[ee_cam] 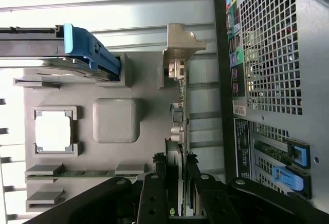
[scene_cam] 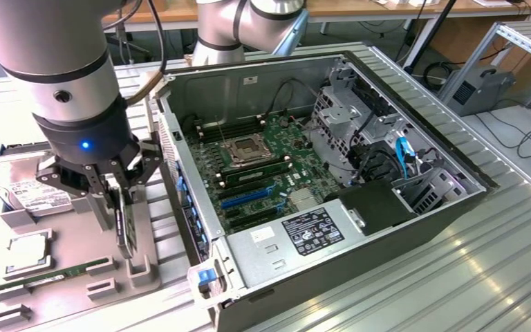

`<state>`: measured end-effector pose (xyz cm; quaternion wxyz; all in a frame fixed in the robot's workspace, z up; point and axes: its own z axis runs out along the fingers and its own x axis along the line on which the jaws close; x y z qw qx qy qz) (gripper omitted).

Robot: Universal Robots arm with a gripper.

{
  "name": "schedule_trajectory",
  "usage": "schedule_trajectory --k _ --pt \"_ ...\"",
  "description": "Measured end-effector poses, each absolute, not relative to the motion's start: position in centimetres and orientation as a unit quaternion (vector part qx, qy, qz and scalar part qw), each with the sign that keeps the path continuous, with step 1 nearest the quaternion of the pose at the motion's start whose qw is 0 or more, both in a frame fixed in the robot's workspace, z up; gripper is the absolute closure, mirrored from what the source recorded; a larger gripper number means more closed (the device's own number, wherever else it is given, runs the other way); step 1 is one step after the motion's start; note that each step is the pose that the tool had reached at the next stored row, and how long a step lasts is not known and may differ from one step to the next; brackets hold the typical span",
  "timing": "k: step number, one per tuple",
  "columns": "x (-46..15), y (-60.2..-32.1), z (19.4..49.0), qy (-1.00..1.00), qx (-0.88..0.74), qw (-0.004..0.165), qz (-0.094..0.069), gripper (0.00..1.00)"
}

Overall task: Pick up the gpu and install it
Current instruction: 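Pick up the gpu and move the gpu toward the slot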

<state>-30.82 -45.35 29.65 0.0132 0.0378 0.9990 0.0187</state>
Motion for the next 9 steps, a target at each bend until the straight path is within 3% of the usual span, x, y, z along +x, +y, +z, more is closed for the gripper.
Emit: schedule_trajectory --k 9 --pt "-30.82 -45.35 30.02 0.999 0.038 0.013 0.019 0.74"
